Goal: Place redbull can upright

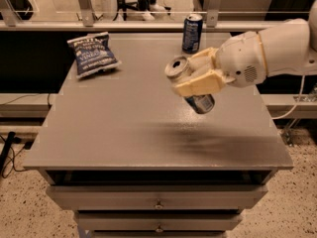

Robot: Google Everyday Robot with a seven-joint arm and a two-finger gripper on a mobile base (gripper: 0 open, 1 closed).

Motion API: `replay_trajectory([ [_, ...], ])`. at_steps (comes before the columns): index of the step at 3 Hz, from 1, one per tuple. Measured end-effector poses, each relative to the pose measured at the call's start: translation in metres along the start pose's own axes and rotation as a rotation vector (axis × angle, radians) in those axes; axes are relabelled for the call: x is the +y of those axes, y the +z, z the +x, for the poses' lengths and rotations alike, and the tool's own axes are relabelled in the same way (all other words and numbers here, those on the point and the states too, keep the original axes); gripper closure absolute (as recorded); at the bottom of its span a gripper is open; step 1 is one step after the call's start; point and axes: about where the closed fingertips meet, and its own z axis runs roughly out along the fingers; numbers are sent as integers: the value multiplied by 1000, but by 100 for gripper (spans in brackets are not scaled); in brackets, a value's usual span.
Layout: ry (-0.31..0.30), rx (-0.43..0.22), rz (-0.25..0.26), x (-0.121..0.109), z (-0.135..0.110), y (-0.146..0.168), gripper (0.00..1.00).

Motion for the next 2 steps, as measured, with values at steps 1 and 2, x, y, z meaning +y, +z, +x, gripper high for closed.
replay_trajectory([
  [1,-29,-137,18,-10,19,-18,100],
  [2,-29,-262,18,-15,31,-24,100],
])
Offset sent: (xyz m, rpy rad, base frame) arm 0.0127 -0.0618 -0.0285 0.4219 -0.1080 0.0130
